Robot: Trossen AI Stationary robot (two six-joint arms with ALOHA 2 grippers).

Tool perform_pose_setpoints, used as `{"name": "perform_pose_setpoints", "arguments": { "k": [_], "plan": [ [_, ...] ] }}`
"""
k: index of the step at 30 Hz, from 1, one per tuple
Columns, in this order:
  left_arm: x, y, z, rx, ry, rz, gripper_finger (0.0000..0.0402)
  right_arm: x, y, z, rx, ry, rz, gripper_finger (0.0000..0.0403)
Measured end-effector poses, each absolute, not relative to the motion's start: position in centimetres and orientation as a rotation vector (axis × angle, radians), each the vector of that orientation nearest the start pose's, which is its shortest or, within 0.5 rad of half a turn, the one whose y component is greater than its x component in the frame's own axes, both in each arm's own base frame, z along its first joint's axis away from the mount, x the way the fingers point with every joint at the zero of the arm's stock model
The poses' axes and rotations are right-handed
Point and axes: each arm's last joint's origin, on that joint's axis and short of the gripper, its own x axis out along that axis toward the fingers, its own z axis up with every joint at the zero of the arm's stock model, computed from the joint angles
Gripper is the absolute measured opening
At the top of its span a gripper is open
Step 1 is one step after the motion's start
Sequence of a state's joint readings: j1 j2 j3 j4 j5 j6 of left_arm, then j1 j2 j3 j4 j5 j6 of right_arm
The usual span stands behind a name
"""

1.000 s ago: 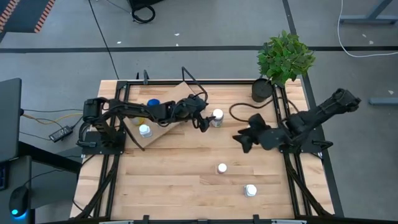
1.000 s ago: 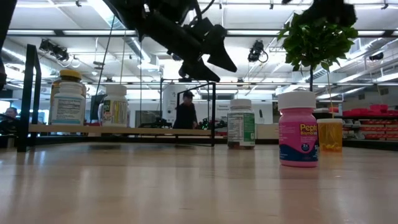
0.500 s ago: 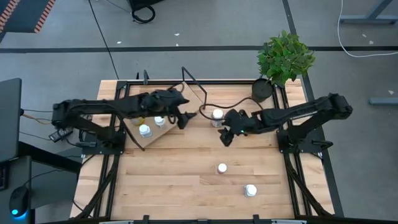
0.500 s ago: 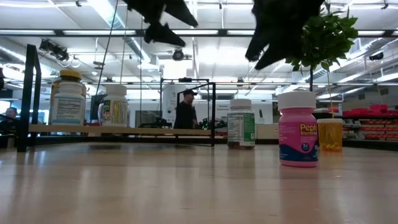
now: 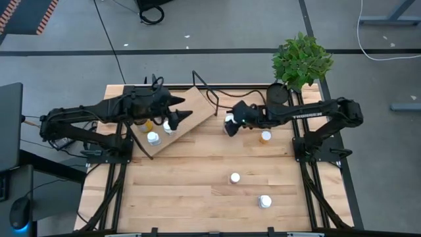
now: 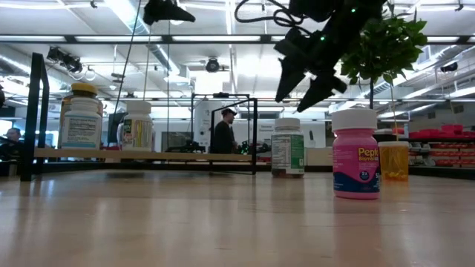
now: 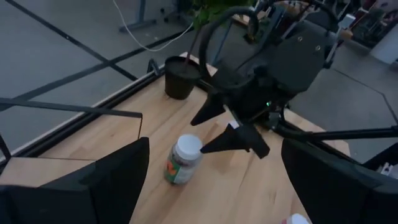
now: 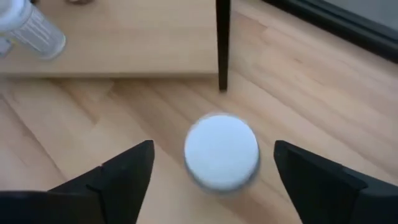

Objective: Pick and place medicine bottles onto shelf by color
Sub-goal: Put the green medicine bottle on the shelf

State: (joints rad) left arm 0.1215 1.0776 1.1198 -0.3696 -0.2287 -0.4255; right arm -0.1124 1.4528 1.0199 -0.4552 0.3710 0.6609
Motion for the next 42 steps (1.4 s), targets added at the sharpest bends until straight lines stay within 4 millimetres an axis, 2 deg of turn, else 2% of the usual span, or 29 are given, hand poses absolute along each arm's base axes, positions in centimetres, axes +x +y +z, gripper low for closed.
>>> {"name": "perform_pose_setpoints", "arguments": {
  "k": [6,13,20,25,29,42],
  "plan": [
    [22.5,3.1,37.5,-0.382,0.259,0.396,0.0368,30.8,-4.6,23.0,0.449,0.705,-0.696,0.0359],
    [22.4,3.1,37.5,-0.386,0.262,0.397,0.0368,31.0,-4.8,22.0,0.419,0.731,-0.766,0.0359],
    [22.4,3.1,37.4,-0.404,0.270,0.401,0.0368,30.9,-4.8,22.2,0.417,0.733,-0.758,0.0359],
    [22.4,3.1,37.3,-0.471,0.269,0.415,0.0368,30.5,-4.6,23.1,0.432,0.703,-0.740,0.0359],
    [22.3,3.1,37.1,-0.446,0.298,0.415,0.0368,30.3,-4.7,23.5,0.414,0.680,-0.762,0.0359],
    [22.4,3.1,36.7,-0.423,0.337,0.420,0.0368,30.6,-4.7,22.4,0.387,0.739,-0.777,0.0359]
  ]
}}
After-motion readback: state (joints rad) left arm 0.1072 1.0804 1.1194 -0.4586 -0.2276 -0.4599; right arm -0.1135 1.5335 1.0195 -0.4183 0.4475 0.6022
